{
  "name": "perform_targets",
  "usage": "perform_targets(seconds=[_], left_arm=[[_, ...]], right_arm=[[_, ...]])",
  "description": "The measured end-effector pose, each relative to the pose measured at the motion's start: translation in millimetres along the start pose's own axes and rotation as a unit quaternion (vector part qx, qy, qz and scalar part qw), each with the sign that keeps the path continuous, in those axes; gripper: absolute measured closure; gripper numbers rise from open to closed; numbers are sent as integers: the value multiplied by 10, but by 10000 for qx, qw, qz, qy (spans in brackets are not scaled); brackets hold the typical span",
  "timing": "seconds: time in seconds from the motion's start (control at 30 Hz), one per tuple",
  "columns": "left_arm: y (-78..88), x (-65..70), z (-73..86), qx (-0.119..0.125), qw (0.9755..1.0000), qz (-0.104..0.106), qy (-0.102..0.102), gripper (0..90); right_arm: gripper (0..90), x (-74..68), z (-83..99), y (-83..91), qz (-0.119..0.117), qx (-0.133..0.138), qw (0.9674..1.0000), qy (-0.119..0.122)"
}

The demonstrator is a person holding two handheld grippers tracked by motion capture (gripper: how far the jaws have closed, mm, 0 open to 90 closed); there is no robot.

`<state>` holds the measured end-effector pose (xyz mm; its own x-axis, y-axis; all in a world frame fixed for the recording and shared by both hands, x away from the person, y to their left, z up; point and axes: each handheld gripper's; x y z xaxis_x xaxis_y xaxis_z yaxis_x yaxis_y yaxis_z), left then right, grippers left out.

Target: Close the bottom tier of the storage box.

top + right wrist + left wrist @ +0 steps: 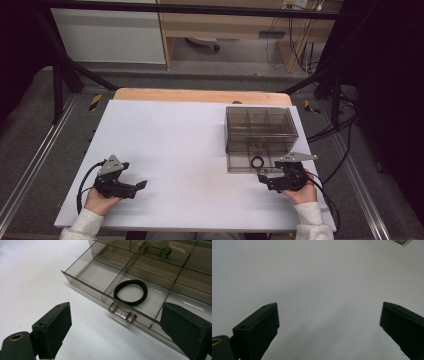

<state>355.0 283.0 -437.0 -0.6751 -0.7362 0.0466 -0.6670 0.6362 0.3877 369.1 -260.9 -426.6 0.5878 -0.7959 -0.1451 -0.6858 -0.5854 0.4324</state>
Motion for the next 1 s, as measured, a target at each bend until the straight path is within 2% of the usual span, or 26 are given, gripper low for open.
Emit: perform_targets(seconds=[0.33, 0.73, 1.0], left_arm=[[-5, -6, 1, -5, 10000, -10, 14, 24], [-12, -6, -1, -18, 10000, -13, 7, 24], [-15, -4, 0, -24, 10000, -8, -8, 24]], right_arm=[[209, 16, 14, 24, 8, -15, 10000, -31], [378, 27, 45, 40, 1, -72, 10000, 61], [470, 51, 85, 78, 19, -132, 9999, -11]])
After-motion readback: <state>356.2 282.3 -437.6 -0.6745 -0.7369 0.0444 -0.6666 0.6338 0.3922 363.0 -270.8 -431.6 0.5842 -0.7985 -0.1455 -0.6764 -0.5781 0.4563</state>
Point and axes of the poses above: each handheld gripper's, and its own axes: y roughly backward along the jaws, z roughly out of its underside, x roughly to its right, and after that the axes turned 14 degrees about x, right-handed
